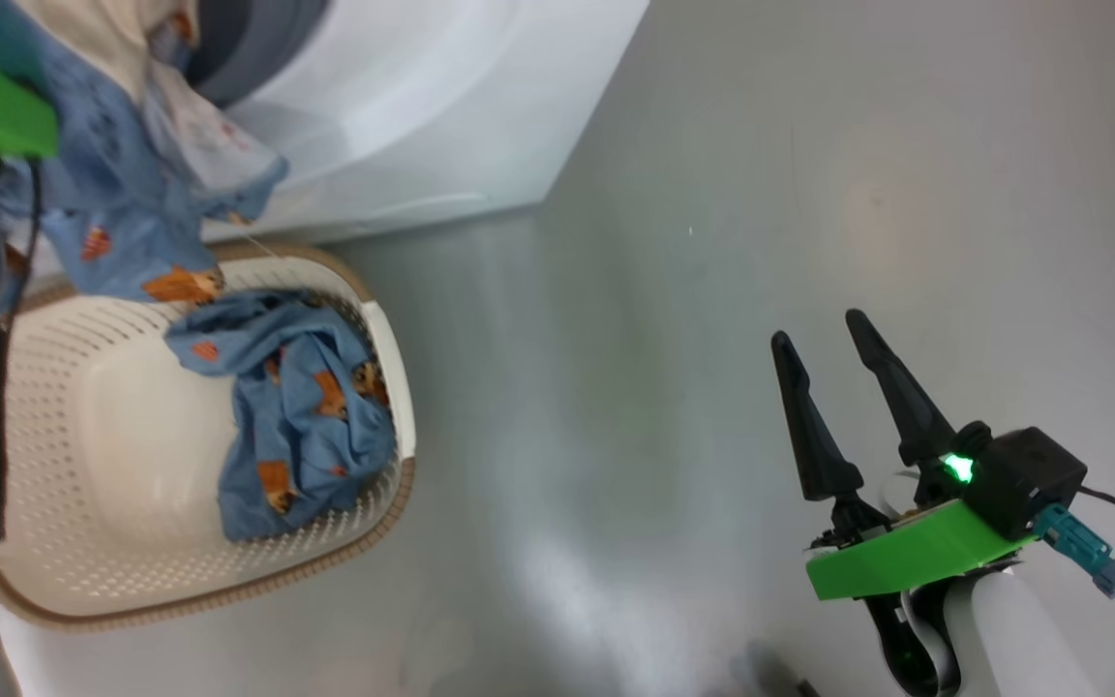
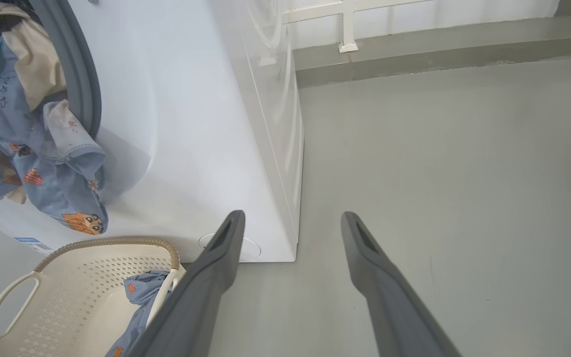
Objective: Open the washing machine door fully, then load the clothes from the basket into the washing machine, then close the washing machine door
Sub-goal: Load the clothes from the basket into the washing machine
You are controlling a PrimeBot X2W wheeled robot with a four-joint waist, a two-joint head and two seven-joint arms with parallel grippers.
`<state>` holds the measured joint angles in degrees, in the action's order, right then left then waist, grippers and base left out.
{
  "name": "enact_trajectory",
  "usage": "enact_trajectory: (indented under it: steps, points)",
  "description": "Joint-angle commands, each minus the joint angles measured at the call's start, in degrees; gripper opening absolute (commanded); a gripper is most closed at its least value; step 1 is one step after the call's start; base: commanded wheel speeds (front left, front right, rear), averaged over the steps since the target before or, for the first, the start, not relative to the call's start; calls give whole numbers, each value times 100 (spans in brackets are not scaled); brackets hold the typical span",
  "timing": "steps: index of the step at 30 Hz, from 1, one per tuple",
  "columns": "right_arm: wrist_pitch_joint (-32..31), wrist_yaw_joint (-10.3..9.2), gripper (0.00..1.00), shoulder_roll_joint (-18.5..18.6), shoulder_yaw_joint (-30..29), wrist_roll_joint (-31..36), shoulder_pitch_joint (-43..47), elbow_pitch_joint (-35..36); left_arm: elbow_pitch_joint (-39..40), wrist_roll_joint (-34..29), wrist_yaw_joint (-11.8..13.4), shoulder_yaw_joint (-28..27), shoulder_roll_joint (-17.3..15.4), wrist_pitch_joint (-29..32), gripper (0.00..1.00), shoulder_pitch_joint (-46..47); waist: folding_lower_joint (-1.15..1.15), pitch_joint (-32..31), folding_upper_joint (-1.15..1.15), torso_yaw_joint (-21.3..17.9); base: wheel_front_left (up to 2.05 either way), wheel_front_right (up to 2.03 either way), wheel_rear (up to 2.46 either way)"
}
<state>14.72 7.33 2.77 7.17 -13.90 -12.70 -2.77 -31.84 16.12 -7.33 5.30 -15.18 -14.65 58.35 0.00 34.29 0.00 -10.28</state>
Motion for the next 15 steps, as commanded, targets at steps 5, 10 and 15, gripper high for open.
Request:
enact_trajectory:
  steps: [5, 10, 15]
  points:
    - [28, 16, 100, 10, 255, -135, -80, 131, -213, 93, -15, 58, -358, -33, 0, 648, 0, 579, 0, -195, 0, 0, 0]
    - [28, 16, 100, 10, 356, -215, -136, 108, -522, 31, -15, 269, -480, -33, 0, 1157, 0, 770, 0, -252, 0, 0, 0]
    - [28, 16, 100, 10, 470, -295, -160, 84, -827, -1, -15, 411, -566, -34, 0, 1636, 0, 898, 0, -304, 0, 0, 0]
